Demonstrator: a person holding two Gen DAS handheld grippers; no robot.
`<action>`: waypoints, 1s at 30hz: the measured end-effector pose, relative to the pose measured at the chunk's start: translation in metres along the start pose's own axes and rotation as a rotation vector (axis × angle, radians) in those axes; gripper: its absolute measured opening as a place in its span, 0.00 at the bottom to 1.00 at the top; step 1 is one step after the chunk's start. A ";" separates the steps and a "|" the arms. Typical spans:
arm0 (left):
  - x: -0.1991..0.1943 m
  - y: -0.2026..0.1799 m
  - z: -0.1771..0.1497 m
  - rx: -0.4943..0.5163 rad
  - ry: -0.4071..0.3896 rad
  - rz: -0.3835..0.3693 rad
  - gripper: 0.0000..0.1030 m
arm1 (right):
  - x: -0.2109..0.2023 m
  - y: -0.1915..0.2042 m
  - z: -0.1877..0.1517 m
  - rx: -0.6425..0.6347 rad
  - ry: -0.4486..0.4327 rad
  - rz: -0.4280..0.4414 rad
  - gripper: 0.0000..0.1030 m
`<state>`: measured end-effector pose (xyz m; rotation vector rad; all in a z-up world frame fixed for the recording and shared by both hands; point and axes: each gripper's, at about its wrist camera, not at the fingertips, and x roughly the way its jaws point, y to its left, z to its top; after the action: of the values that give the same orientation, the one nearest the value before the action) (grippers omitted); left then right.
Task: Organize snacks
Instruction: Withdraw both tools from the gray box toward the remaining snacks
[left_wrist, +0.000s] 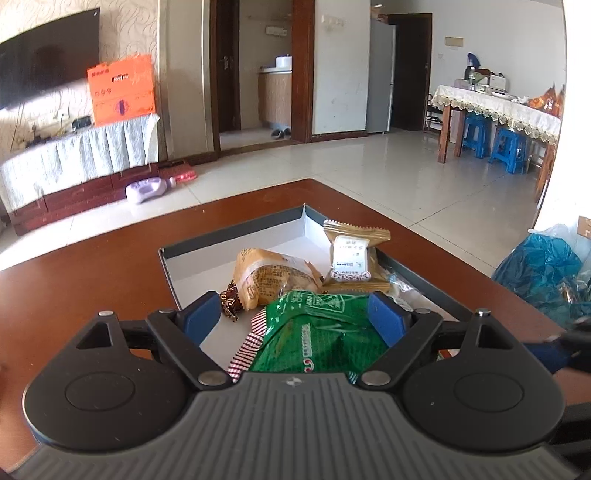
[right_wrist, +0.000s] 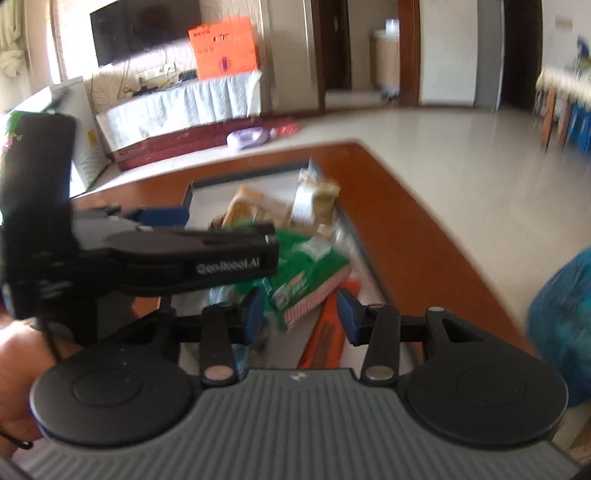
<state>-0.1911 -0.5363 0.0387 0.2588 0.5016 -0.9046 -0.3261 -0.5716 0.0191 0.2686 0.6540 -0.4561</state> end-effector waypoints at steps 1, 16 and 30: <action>-0.002 -0.001 0.001 0.002 -0.002 0.003 0.87 | 0.001 -0.002 0.000 0.021 0.006 0.024 0.45; -0.083 0.013 0.000 -0.023 -0.112 0.111 0.87 | -0.024 0.051 -0.001 -0.142 -0.156 0.001 0.48; -0.152 0.080 -0.023 -0.158 -0.136 0.329 0.87 | -0.030 0.078 0.002 -0.091 -0.197 -0.024 0.50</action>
<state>-0.2122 -0.3746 0.0983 0.1291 0.3875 -0.5545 -0.3082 -0.4946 0.0478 0.1279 0.4846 -0.4675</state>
